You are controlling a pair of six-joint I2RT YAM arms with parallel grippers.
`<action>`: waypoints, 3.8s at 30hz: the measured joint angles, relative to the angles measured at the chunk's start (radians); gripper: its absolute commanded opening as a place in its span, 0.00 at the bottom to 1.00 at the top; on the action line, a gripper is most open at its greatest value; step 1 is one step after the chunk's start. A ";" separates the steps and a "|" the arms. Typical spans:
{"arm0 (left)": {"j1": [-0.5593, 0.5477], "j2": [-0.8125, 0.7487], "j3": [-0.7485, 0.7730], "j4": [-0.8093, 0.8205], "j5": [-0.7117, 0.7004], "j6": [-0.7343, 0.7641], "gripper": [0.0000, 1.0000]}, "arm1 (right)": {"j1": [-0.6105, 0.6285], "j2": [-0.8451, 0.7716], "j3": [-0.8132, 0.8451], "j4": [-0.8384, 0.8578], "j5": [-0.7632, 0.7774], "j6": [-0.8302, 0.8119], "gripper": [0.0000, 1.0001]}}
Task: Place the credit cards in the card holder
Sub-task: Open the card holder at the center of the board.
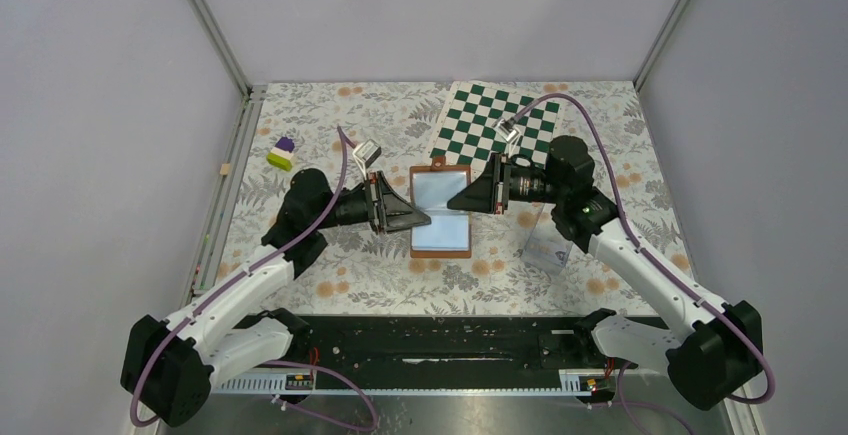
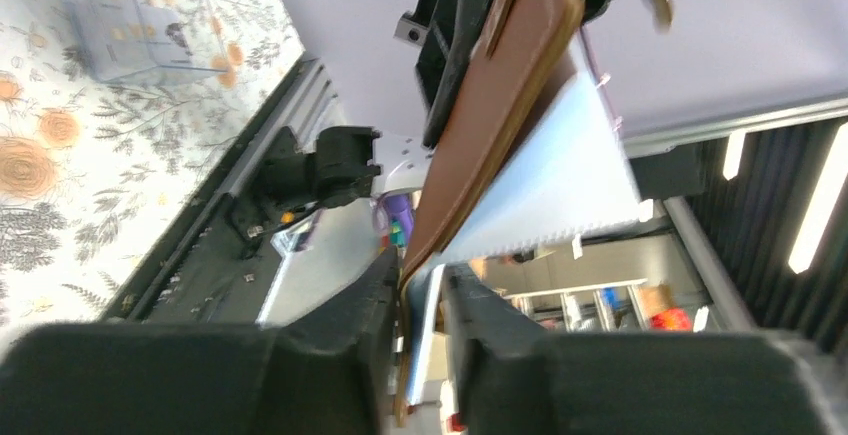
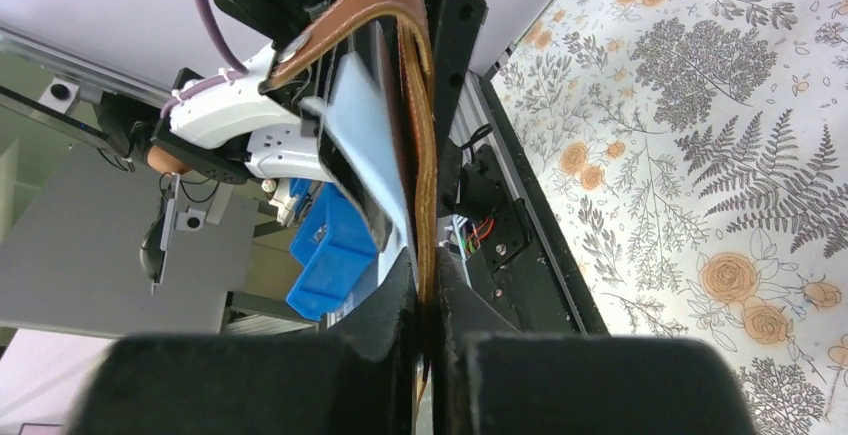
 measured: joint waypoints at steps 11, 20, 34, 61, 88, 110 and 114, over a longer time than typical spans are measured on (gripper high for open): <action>-0.022 -0.077 -0.026 -0.015 -0.001 0.064 0.67 | 0.000 -0.031 -0.027 0.009 0.061 0.050 0.00; -0.069 -0.079 0.015 -0.163 -0.036 0.222 0.00 | 0.000 -0.036 -0.071 0.089 0.068 0.171 0.40; -0.093 -0.064 0.038 -0.237 -0.066 0.266 0.00 | 0.047 0.006 -0.110 0.194 0.063 0.222 0.01; -0.109 -0.041 0.226 -0.684 -0.126 0.732 0.00 | 0.080 0.000 -0.184 0.394 -0.060 0.389 0.00; -0.093 -0.307 0.308 -0.893 -0.614 0.867 0.99 | 0.106 0.026 -0.167 0.185 0.079 0.284 0.00; -0.093 -0.309 0.236 -0.778 -0.565 0.620 0.99 | 0.143 0.362 -0.274 0.211 0.512 0.368 0.03; -0.093 -0.304 0.212 -0.764 -0.557 0.598 0.98 | 0.173 0.446 -0.284 0.271 0.544 0.406 0.21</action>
